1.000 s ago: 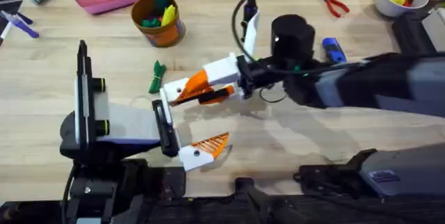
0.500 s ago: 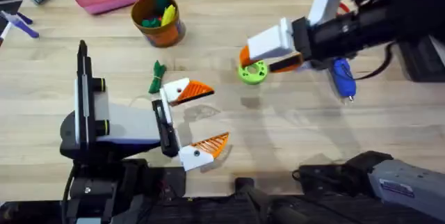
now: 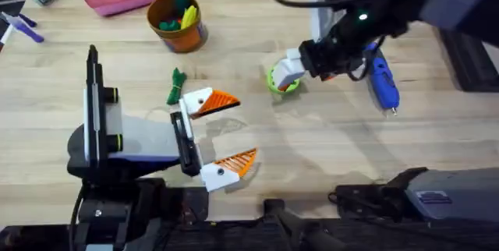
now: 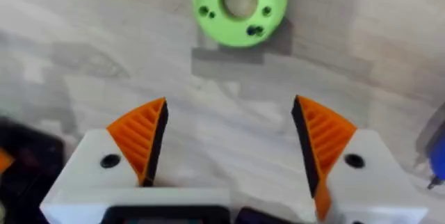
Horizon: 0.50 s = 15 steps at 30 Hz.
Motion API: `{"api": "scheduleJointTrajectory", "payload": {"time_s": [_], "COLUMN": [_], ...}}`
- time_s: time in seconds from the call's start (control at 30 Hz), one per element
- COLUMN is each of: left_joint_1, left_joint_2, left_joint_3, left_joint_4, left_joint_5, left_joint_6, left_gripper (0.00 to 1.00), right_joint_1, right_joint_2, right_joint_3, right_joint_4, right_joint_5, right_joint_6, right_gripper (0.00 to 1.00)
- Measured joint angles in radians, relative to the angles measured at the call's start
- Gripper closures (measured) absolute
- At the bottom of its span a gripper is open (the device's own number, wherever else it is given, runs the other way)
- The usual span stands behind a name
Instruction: Pick up the gripper from the table and insert it into the empty holder that is missing its gripper. Then pick up a screw, insert it into the mounting hole, and use the screwdriver to tighten it. Finally, clean up the table by picking up the vegetable and placing it into the bucket.
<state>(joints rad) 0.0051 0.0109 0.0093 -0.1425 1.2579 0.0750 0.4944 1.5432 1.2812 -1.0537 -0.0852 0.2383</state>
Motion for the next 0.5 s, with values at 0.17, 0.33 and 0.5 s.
{"api": "scheduleJointTrajectory", "payload": {"time_s": [0.17,0.33,0.5], "left_joint_1": [0.000,0.000,0.000], "left_joint_2": [0.000,0.000,0.000], "left_joint_3": [0.000,0.000,0.000], "left_joint_4": [0.000,0.000,0.000], "left_joint_5": [0.000,0.000,0.000], "left_joint_6": [0.000,0.000,0.000], "left_gripper": [0.015,0.015,0.015], "right_joint_1": [0.001,0.018,0.051], "right_joint_2": [0.073,0.138,0.178], "right_joint_3": [0.000,0.000,0.000], "right_joint_4": [0.053,0.119,0.140], "right_joint_5": [0.079,0.131,0.148], "right_joint_6": [0.000,-0.018,-0.061], "right_gripper": [0.040,0.189,0.484]}}
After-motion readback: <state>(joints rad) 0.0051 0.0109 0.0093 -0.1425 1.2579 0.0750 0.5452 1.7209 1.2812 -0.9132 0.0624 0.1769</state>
